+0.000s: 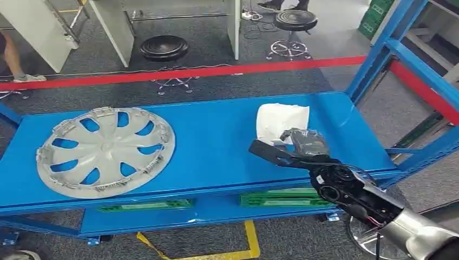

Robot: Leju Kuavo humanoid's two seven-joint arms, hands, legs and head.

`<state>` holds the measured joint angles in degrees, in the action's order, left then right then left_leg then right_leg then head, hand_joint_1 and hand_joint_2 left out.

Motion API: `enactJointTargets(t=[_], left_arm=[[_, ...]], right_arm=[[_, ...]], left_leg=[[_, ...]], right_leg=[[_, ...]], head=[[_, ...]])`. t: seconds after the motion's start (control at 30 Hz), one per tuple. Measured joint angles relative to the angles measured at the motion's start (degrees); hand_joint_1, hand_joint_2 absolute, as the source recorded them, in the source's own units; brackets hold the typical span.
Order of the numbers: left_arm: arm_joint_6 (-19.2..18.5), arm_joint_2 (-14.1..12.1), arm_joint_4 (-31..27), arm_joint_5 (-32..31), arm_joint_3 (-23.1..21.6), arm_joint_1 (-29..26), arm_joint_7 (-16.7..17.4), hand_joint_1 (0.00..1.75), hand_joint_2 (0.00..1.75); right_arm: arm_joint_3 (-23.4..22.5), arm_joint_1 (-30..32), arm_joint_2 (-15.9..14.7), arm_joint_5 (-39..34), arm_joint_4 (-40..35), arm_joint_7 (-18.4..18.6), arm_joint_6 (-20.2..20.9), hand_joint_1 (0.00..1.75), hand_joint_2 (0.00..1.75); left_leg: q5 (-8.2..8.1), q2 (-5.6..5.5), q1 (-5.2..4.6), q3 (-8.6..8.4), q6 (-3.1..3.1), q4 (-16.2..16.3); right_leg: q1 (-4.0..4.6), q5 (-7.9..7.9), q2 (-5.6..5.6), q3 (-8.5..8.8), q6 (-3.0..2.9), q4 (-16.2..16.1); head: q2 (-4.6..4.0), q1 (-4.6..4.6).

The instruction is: Take the parts from the cabinet and place them on the table.

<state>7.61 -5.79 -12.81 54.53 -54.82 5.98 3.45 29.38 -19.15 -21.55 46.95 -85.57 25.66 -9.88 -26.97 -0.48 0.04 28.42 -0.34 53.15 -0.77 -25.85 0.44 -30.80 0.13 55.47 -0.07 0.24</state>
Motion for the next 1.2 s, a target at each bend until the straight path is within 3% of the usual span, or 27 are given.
enactJointTargets(t=[0.23,0.93,1.2], left_arm=[[-0.77,-0.02,0.0,0.83,0.0,-0.06,-1.11,0.0,1.75],[0.41,-0.02,0.0,1.09,0.02,-0.12,-1.92,0.0,1.75],[0.46,-0.02,0.0,1.05,0.02,-0.09,-1.7,0.0,1.75]], right_arm=[[-1.29,1.82,0.13,4.9,-4.94,-1.84,-4.63,1.75,1.75],[-2.41,3.9,0.96,6.1,-12.94,-2.82,-4.83,1.75,1.75],[-2.93,5.11,1.49,5.03,-13.97,-6.16,-10.44,1.75,1.75]], left_leg=[[0.0,0.01,0.0,0.03,0.0,-0.01],[0.0,0.0,0.0,0.05,0.0,-0.01],[0.0,0.0,0.0,0.05,0.0,-0.01]], right_leg=[[0.0,0.0,0.01,-0.03,0.0,0.0],[0.0,0.0,0.0,-0.05,0.0,0.0],[0.0,0.0,-0.01,-0.05,0.0,0.0]], head=[[0.0,0.0],[0.0,0.02],[0.0,0.02]])
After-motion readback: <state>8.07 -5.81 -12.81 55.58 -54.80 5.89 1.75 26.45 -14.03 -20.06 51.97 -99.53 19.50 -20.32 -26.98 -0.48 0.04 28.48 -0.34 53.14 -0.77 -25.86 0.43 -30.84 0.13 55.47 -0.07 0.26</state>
